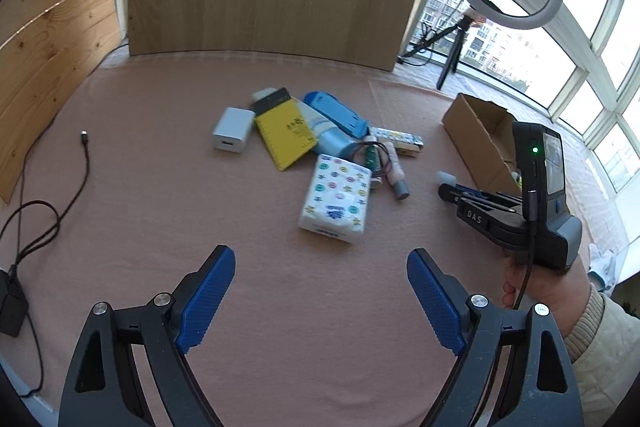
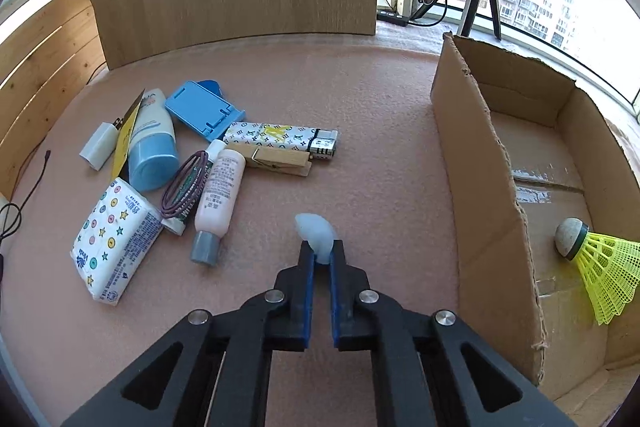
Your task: Organize objects
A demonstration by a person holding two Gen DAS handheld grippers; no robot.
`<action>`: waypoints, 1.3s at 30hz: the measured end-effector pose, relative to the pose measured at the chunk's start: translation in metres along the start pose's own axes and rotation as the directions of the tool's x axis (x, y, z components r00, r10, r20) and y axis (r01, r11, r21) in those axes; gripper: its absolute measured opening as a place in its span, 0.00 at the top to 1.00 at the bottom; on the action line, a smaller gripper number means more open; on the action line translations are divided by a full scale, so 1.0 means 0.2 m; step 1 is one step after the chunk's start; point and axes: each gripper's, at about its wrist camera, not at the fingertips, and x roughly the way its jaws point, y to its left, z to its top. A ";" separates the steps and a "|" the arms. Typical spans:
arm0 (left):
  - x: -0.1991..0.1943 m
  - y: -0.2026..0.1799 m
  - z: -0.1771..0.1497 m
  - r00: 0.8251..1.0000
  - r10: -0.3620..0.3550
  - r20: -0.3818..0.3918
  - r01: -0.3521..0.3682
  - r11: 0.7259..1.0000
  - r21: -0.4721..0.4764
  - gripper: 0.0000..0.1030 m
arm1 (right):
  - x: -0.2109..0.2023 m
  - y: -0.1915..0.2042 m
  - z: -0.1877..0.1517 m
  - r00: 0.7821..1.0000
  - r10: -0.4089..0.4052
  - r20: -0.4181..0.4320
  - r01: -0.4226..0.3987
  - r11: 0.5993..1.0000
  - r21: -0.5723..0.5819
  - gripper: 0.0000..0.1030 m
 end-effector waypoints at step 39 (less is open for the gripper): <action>0.60 -0.24 0.05 0.995 0.097 0.017 -0.098 0.985 0.139 0.62 | -0.20 -0.27 -0.31 0.984 0.177 -0.005 -0.177 0.984 0.014 0.95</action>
